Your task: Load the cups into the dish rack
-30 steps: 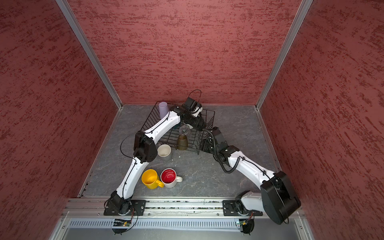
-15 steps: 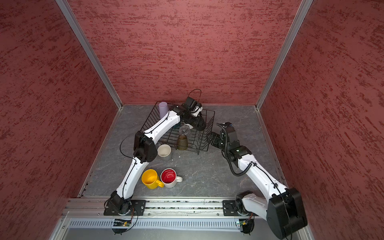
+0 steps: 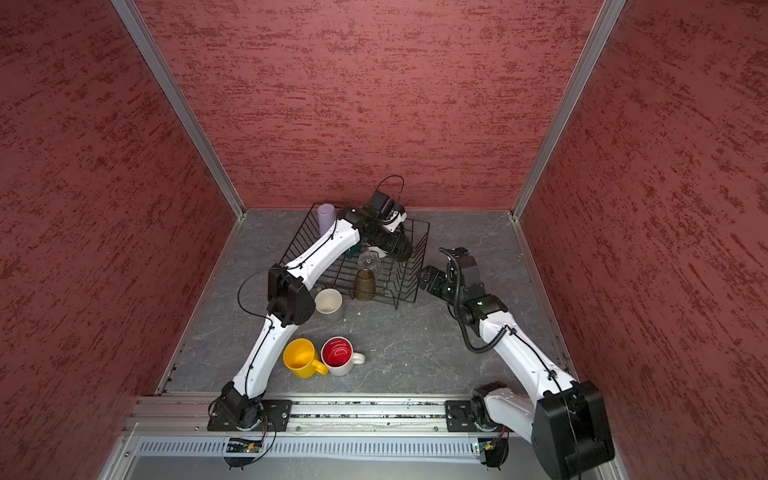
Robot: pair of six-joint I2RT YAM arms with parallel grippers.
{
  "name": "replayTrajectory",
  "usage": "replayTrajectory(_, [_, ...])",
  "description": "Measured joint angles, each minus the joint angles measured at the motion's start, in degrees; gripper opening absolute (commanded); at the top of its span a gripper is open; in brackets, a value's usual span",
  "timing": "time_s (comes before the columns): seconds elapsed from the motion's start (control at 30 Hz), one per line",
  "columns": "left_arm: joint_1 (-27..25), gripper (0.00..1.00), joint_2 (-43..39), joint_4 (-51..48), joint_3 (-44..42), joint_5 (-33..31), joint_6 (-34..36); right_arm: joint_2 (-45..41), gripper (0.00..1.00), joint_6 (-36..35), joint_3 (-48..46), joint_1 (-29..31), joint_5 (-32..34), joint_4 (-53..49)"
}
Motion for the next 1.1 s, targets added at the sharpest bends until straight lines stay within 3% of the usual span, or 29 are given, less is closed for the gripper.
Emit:
replayTrajectory(0.77, [-0.35, 0.0, 1.79, 1.07, 0.33, -2.01, 0.81, -1.46, 0.92, 1.36, -2.78, -1.03, -1.97, 1.09])
replayTrajectory(0.87, [-0.26, 0.15, 2.73, 1.49, 0.33, -2.32, 0.79, -1.33, 0.92, 1.92, -3.21, -1.03, -2.54, 1.57])
replayTrajectory(0.93, [-0.26, 0.34, 2.84, 1.53, 0.33, -2.34, 0.68, -1.27, 0.93, 2.21, -3.37, -1.03, -2.78, 1.99])
replayTrajectory(1.1, [-0.26, 0.65, 2.84, 1.53, 0.33, -2.29, 0.63, -1.25, 0.93, 2.56, -3.37, -1.03, -3.1, 2.75])
